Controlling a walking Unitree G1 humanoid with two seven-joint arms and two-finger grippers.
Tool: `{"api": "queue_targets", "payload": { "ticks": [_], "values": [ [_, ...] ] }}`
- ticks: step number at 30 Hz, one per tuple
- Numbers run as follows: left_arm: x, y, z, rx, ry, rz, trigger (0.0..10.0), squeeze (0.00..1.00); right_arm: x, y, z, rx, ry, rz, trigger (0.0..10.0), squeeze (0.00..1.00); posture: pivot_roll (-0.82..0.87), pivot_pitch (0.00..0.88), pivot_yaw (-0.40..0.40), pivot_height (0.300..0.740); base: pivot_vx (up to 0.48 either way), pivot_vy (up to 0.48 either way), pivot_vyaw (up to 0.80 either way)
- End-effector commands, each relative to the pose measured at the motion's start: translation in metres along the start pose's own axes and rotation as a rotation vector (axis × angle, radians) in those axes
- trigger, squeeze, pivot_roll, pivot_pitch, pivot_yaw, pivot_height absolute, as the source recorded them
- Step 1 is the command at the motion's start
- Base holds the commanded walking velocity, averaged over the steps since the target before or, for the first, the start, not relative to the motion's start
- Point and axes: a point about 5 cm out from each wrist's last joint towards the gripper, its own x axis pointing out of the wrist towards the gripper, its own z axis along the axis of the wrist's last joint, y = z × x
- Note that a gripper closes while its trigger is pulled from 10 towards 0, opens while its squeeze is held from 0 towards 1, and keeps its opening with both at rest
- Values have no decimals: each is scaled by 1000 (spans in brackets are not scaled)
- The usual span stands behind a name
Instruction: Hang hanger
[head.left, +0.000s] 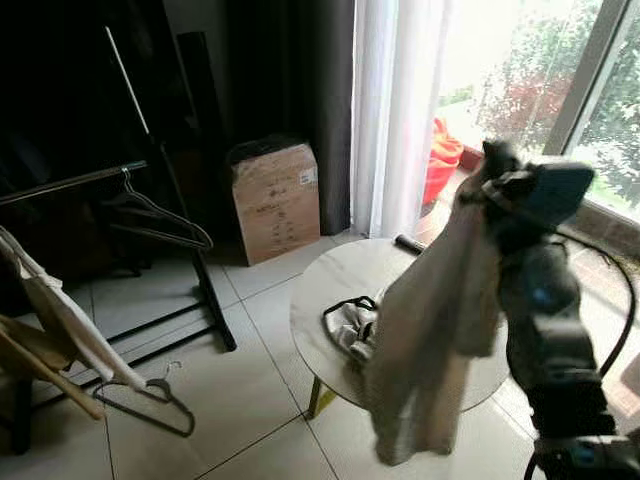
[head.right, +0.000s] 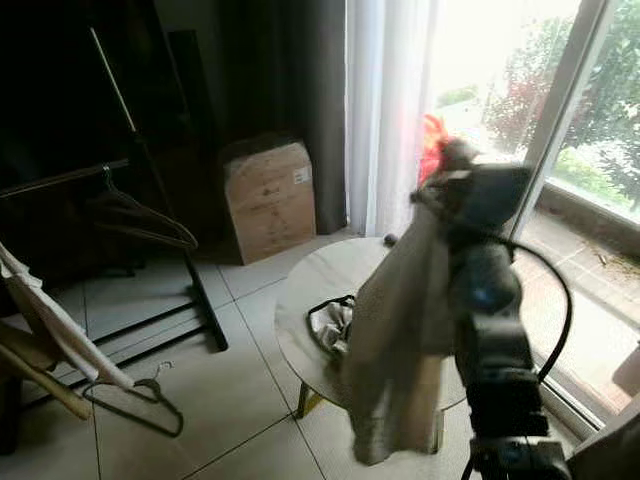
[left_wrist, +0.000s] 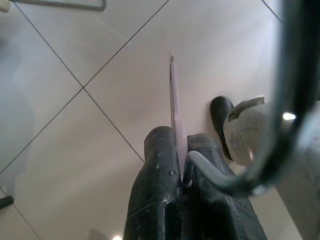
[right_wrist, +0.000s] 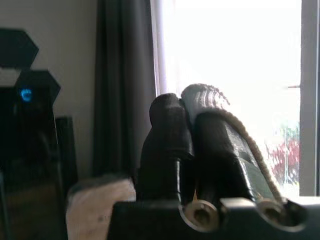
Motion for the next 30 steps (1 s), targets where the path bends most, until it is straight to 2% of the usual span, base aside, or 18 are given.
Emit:
{"api": "queue_targets", "payload": {
  "ticks": [1, 7, 11, 17, 22, 30],
  "values": [
    [-1, 4, -2, -7, 3, 9, 10000, 0, -2, 12, 3, 28, -24, 37, 10000, 0, -30, 0, 16, 740, 0, 0, 0],
    [-1, 5, -2, -7, 3, 13, 10000, 0, -1, 17, 11, 59, -54, 43, 10000, 0, -28, 0, 19, 740, 0, 0, 0],
    [-1, 6, -3, -6, 4, 17, 10000, 0, 6, 18, 25, 91, -101, 55, 10000, 0, -31, 0, 19, 740, 257, 0, 0],
    [-1, 6, -3, -8, 5, 17, 10000, 0, 10, 24, 35, 130, -127, 83, 10000, 0, -30, 0, 19, 740, 281, 0, 0],
    [-1, 6, -3, -8, 7, 15, 10000, 0, 9, 27, 34, 144, -119, 92, 10000, 0, -28, 0, 18, 740, 296, 0, 0],
    [-1, 5, -4, -8, 8, 15, 10000, 0, 5, 24, 23, 142, -70, 85, 10000, 0, -28, 0, 15, 740, 296, 0, 0]
  ]
}}
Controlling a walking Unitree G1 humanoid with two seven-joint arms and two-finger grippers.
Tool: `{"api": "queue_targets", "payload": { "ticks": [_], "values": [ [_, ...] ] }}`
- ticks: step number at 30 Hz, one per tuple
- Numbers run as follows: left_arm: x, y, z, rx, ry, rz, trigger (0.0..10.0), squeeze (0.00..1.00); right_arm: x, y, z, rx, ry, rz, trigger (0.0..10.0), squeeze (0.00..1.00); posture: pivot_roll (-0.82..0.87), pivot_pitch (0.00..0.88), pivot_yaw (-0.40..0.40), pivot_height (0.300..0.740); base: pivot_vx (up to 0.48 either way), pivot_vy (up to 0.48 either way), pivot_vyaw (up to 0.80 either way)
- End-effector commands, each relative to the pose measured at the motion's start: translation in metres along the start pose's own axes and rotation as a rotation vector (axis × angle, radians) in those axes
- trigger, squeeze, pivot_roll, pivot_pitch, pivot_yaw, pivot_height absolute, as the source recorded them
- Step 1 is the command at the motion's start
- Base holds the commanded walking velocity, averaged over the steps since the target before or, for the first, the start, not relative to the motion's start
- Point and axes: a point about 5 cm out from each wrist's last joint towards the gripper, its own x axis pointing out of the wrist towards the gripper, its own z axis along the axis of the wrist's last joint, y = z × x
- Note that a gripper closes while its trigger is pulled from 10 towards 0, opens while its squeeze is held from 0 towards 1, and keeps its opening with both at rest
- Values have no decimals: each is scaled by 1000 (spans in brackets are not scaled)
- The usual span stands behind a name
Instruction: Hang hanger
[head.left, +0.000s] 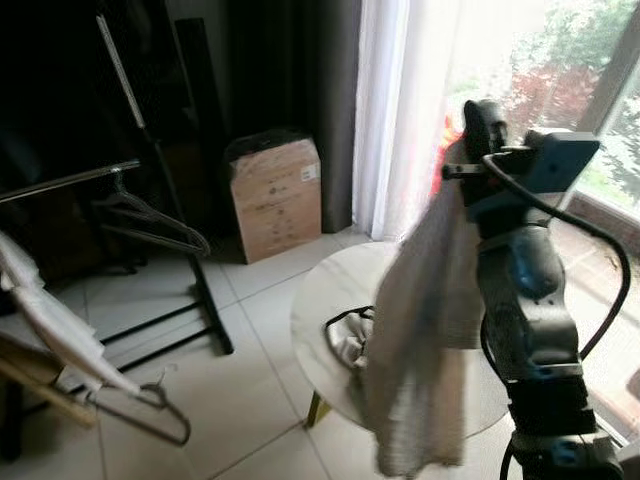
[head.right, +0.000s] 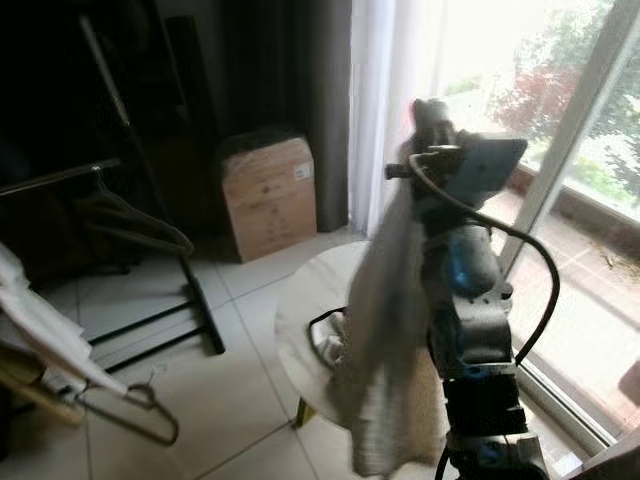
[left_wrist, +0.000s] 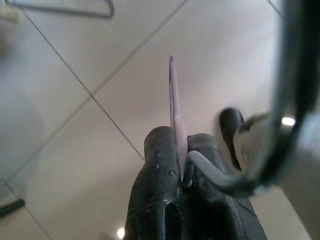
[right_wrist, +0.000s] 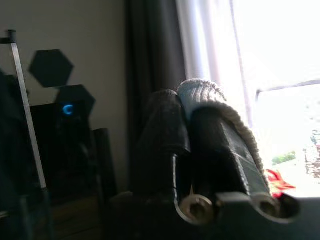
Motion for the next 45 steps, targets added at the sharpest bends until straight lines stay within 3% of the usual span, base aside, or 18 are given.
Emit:
{"api": "queue_targets", "payload": {
  "ticks": [1, 12, 14, 18, 24, 29, 34, 38, 41, 44, 45],
  "values": [
    [0, -5, -1, -8, 1, -12, 10000, 0, -2, -6, 0, -8, 5, -19, 10000, 0, -26, 0, 15, 740, 300, 0, 0],
    [0, -5, -2, -11, 4, -13, 10000, 0, -22, -24, -37, -49, 138, -106, 10000, 0, -18, 0, 17, 740, 272, 0, 0],
    [0, -5, -3, -12, 11, -15, 10000, 0, -29, -25, -54, -28, 207, -110, 10000, 0, -15, 0, 18, 740, 0, 0, 0],
    [0, -5, -3, -8, 14, -21, 10000, 0, -42, -21, -88, -9, 393, -61, 10000, 0, -17, 0, 20, 740, 0, 0, 0],
    [0, -5, -2, -5, 16, -27, 10000, 0, -48, -20, -113, -64, 511, -40, 10000, 0, -12, 0, 19, 740, 0, 0, 0],
    [0, -6, -2, -13, 16, -27, 10000, 0, -58, -11, -136, 22, 633, 10, 10000, 0, -1, 0, 16, 740, 0, 0, 0],
    [0, -6, -3, -16, 18, -25, 10000, 0, -71, 2, -145, 19, 708, 114, 10000, 0, 4, 0, 16, 740, 0, 0, 0],
    [0, -5, -4, -10, 23, -27, 10000, 0, -103, -1, -159, -28, 845, 177, 10000, 0, -3, 0, 16, 740, 0, 0, 0],
    [0, -5, -4, -7, 23, -28, 10000, 0, -116, -2, -163, -20, 895, 187, 10000, 0, -6, 0, 17, 740, 0, 0, 0],
    [-1, -5, -5, -2, 23, -30, 10000, 0, -148, 2, -166, -29, 1015, 329, 10000, 0, -7, 0, 17, 740, 0, 0, 0],
    [-1, -5, -5, -2, 23, -30, 10000, 0, -151, 3, -166, -24, 1024, 340, 10000, 0, -7, 0, 17, 740, 0, 0, 0]
  ]
}}
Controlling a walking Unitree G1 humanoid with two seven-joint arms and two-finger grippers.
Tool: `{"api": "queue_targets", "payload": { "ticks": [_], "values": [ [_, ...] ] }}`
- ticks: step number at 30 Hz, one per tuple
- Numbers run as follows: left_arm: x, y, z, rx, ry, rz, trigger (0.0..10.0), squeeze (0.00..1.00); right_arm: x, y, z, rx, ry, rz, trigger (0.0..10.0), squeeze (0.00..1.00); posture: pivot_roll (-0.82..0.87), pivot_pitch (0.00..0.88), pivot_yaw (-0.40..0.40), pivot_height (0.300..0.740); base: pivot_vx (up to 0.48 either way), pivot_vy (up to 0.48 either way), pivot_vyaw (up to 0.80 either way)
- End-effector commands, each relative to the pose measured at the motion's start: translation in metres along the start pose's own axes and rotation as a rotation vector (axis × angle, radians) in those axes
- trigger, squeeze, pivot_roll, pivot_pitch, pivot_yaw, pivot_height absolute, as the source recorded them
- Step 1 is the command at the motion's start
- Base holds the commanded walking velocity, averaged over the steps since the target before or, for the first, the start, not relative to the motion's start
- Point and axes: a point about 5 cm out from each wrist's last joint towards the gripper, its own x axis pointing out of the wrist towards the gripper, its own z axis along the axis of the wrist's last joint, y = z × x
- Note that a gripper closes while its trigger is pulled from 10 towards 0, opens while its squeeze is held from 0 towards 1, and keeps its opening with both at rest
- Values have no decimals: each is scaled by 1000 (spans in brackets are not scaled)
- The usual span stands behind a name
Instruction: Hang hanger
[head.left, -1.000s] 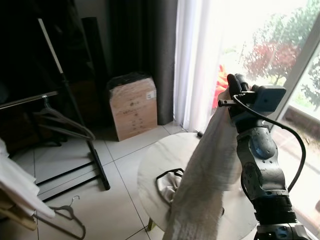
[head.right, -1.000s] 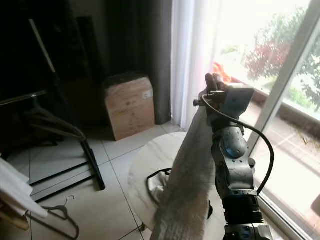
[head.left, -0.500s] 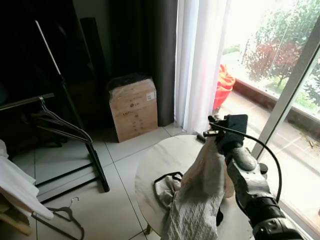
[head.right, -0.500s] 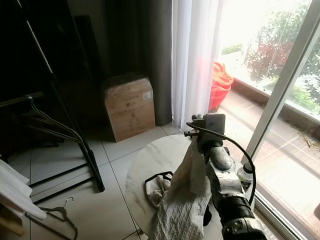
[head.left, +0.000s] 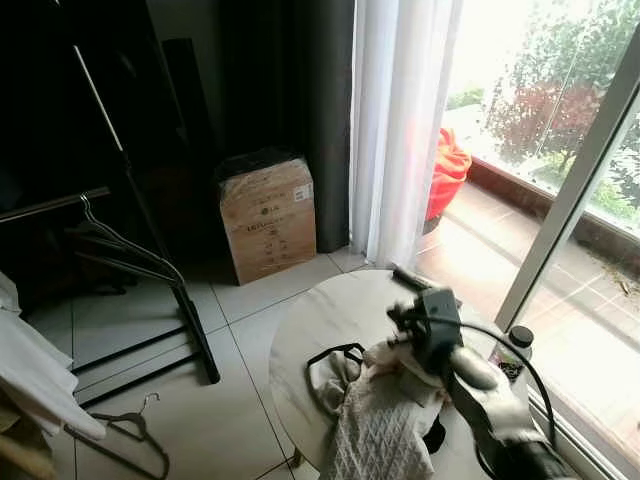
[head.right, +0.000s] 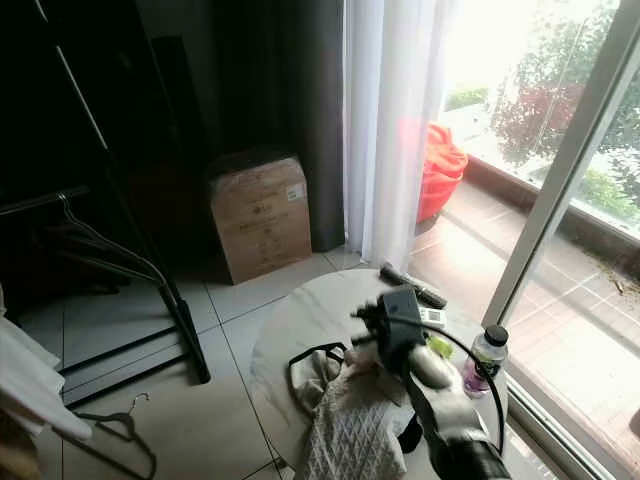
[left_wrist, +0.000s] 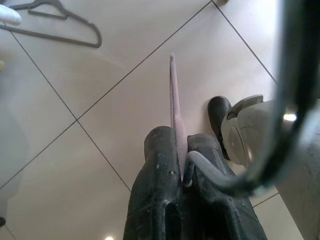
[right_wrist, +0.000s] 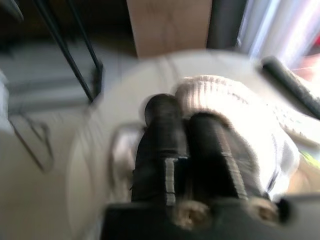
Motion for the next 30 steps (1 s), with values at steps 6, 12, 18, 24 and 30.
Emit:
{"api": "queue_targets", "payload": {
  "ticks": [6, 12, 18, 24, 30],
  "values": [
    [-1, 3, -3, 14, 18, -3, 10000, 0, -12, 12, -22, -10, 91, 88, 10000, 0, -16, 0, 19, 740, 0, 0, 0],
    [-1, 3, -3, 13, 18, -2, 10000, 0, -17, 13, -37, 16, 151, 52, 10000, 1000, -14, 0, 16, 740, 0, 0, 0],
    [-1, 3, -3, 16, 19, 0, 10000, 0, -31, 4, -40, 21, 162, -116, 10000, 1000, -25, 0, 14, 740, 0, 0, 0],
    [-1, 3, -3, 19, 18, -1, 10000, 0, -38, -3, -36, 123, 139, -245, 10000, 1000, -34, 0, 11, 740, 0, 0, 0],
    [0, 2, -3, 19, 17, -4, 10000, 0, -36, 5, -28, 389, 87, -211, 10000, 1000, -33, 6, 5, 740, 0, 0, 0]
  ]
}}
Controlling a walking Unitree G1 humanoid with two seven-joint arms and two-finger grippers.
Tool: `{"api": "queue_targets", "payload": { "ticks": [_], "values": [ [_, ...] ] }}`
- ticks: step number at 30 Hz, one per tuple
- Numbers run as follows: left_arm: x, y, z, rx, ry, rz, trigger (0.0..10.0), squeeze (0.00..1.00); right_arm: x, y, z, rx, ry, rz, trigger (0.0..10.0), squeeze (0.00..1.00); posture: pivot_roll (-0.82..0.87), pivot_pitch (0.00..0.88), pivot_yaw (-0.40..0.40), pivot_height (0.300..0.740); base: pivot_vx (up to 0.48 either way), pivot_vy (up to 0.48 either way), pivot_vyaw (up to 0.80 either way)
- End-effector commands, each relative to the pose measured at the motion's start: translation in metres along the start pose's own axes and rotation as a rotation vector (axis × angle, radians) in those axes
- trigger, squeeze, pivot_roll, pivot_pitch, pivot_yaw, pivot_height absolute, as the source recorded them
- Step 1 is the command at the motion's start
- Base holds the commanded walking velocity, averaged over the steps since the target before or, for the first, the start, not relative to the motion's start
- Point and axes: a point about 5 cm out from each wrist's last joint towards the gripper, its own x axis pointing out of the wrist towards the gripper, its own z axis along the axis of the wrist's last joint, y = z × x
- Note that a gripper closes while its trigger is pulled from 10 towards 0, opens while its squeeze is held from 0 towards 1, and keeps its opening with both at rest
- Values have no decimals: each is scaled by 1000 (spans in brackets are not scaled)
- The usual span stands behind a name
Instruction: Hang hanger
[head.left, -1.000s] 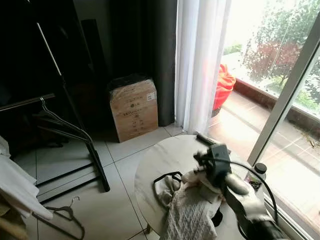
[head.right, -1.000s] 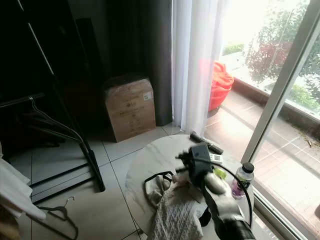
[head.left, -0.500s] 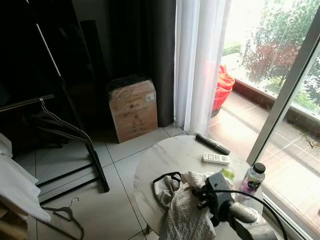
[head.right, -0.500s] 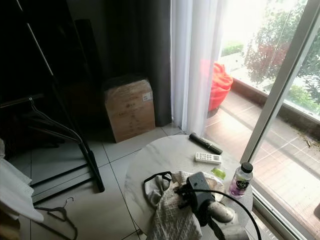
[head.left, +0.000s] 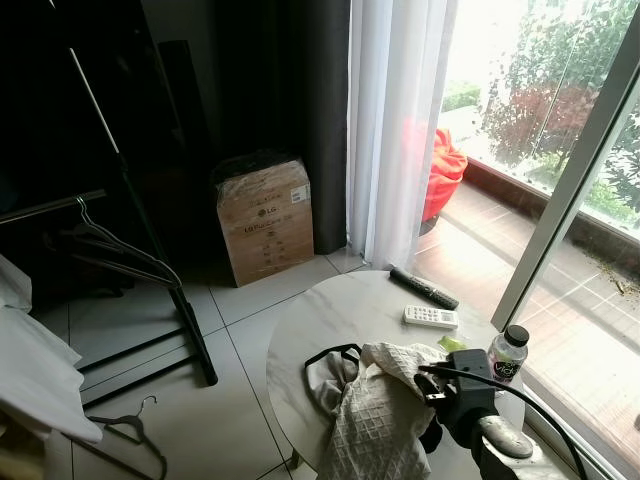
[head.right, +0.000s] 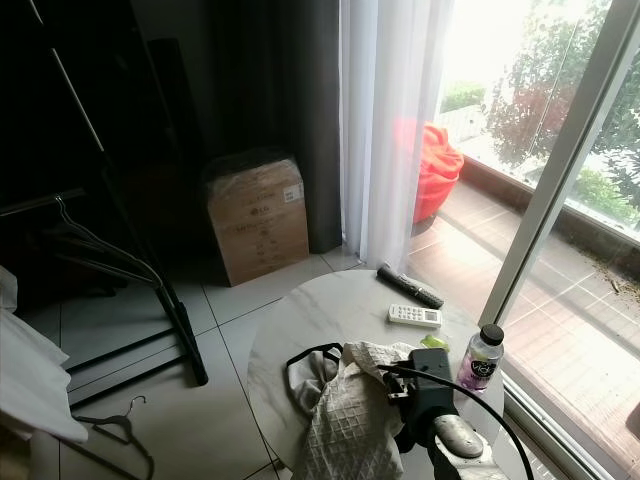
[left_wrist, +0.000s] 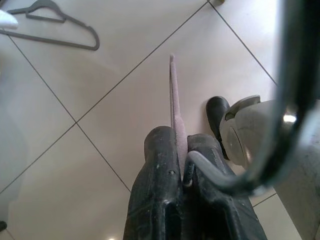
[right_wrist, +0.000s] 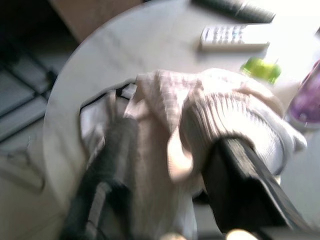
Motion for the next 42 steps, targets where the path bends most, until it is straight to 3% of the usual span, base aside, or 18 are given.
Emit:
{"api": "queue_targets", "payload": {
  "ticks": [1, 5, 7, 8, 10, 13, 17, 20, 22, 27, 30, 33, 34, 37, 38, 39, 41, 42],
  "values": [
    [0, 1, -3, 8, 18, 2, 10000, 0, -3, 10, 6, -99, 19, 87, 10000, 1000, -31, 6, 4, 740, 0, 0, 0],
    [-1, 1, -4, 7, 19, 3, 10000, 0, -14, 16, -7, -468, 152, 215, 10000, 1000, -33, 9, 4, 740, 0, 0, 0],
    [-1, 1, -4, 9, 21, 2, 10000, 0, -19, 15, -11, -516, 197, 247, 10000, 1000, -33, 10, 3, 740, 0, 0, 0],
    [-1, 1, -4, 9, 22, 2, 10000, 0, -21, 4, -14, -637, 249, 193, 10000, 1000, -35, 10, 3, 740, 0, 0, 0],
    [-1, 1, -4, 9, 22, 2, 10000, 0, -20, -7, -13, -681, 271, 116, 10000, 1000, -37, 9, 3, 740, 0, 0, 0],
    [-1, 1, -4, 12, 23, 1, 10000, 0, -15, -17, -7, -564, 236, -6, 10000, 1000, -39, 9, 5, 740, 0, 0, 0],
    [-1, 1, -4, 14, 23, -2, 10000, 0, -10, -14, -14, -330, 203, -4, 10000, 1000, -35, 5, 2, 740, 0, 0, 0],
    [-1, 1, -4, 15, 23, -2, 10000, 0, -4, -11, -20, 60, 158, -29, 10000, 1000, -29, 0, 0, 740, 0, 0, 0],
    [-1, 1, -4, 15, 24, -2, 10000, 0, -2, -11, -30, 199, 177, -23, 10000, 1000, -29, 0, 0, 740, 0, 0, 0],
    [-1, 1, -4, 16, 27, -5, 10000, 0, -4, -13, -52, 79, 280, 1, 10000, 1000, -25, 0, 1, 740, 0, 0, 0],
    [-1, 1, -5, 18, 28, -4, 10000, 0, -10, -12, -66, -247, 379, 72, 10000, 1000, -21, 0, 2, 740, 0, 0, 0],
    [-1, 1, -5, 19, 27, -3, 10000, 0, -9, -9, -50, -155, 290, 90, 10000, 1000, -24, 0, 4, 740, 0, 0, 0],
    [-1, 1, -5, 20, 27, -3, 10000, 0, -11, -12, -47, -192, 304, 80, 10000, 631, -25, 0, 3, 740, 0, 0, 0],
    [-1, 1, -4, 20, 26, -3, 10000, 0, -13, -13, -46, -222, 319, 70, 10000, 631, -25, 0, 3, 740, 0, 0, 0],
    [-1, 1, -4, 22, 26, -2, 10000, 0, -17, -15, -44, -285, 339, 81, 10000, 0, -27, 0, 3, 740, 0, 0, 0],
    [-1, 1, -4, 22, 26, -2, 10000, 0, -17, -15, -44, -285, 339, 81, 10000, 0, -27, 0, 3, 740, 0, 0, 0],
    [-1, 2, -4, 25, 25, 0, 10000, 0, -25, 3, -7, -179, 102, 216, 10000, 0, -34, 0, 5, 740, 0, 0, 0],
    [-1, 2, -4, 25, 25, 0, 10000, 0, -25, 3, -7, -179, 102, 216, 10000, 0, -34, 0, 5, 740, 0, 0, 0]
  ]
}}
